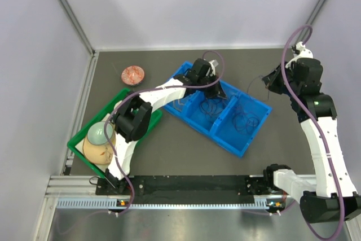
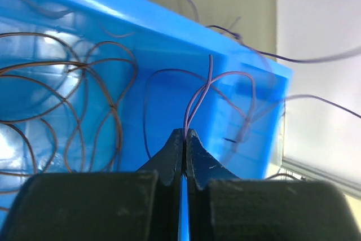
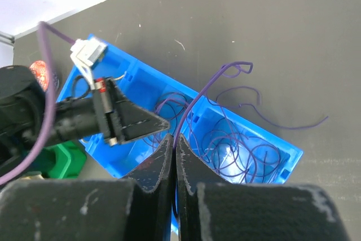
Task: Untangle the cables
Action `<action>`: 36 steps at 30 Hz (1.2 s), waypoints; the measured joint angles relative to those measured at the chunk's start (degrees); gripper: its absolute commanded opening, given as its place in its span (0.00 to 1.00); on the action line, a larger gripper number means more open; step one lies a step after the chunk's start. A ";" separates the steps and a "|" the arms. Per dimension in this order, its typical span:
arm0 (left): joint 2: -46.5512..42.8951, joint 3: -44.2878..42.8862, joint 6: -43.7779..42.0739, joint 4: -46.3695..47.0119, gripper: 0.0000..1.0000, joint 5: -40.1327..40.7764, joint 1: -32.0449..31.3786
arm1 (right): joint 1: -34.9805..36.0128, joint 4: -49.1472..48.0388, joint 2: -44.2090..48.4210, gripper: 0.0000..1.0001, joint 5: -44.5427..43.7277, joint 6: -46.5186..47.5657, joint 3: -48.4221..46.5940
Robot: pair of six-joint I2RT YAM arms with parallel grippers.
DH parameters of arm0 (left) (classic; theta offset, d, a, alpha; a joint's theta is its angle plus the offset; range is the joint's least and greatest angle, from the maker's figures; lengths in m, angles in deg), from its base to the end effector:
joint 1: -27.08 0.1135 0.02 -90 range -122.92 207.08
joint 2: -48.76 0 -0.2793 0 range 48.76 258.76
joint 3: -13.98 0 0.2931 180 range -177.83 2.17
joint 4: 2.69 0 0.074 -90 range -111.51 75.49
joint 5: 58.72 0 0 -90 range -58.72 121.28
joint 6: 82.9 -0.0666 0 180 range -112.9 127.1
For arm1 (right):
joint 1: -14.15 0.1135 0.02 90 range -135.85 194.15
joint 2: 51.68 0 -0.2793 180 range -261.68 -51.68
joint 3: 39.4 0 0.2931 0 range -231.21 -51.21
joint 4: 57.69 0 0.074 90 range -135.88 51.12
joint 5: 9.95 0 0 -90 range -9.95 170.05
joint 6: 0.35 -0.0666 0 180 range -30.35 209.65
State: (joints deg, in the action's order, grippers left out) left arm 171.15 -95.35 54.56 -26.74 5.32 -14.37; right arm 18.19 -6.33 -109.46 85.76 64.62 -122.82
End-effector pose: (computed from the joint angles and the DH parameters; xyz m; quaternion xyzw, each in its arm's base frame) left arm 0.4019 -0.3938 0.2023 0.0542 0.8765 -0.4475 0.1689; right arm 0.2606 0.0250 0.4157 0.1280 0.8364 0.1742 0.5037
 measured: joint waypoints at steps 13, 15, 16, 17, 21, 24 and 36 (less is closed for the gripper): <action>-5.95 -6.32 -6.01 -3.65 0.00 -5.97 -8.26 | 0.00 -0.57 2.23 0.00 -4.22 -0.04 0.00; -5.29 -6.99 -6.51 -4.57 0.00 -6.95 -9.77 | 0.00 -0.59 2.34 0.00 -4.46 -0.04 0.00; -4.76 -7.39 -6.75 -4.98 0.00 -7.41 -10.45 | 0.00 -0.57 2.36 0.00 -4.74 -0.04 0.00; -4.28 -7.63 -6.95 -5.05 0.00 -7.69 -11.04 | 0.00 -0.57 2.36 0.00 -5.01 -0.04 0.00; -2.29 -8.07 -7.10 -6.05 0.00 -7.76 -12.87 | 0.00 -0.57 2.36 0.00 -5.68 -0.04 0.00; -1.25 -8.02 -7.15 -6.43 0.21 -6.40 -13.44 | 0.00 -0.57 2.45 0.00 -5.66 -0.04 0.00; -1.36 -8.26 -10.84 -9.81 0.72 1.53 -12.76 | 0.00 -0.59 2.95 0.00 -4.79 -0.02 0.76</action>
State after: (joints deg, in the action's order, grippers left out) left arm 169.80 -103.61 43.72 -36.55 6.85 -27.13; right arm 18.19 -6.92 -106.51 80.98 64.59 -122.06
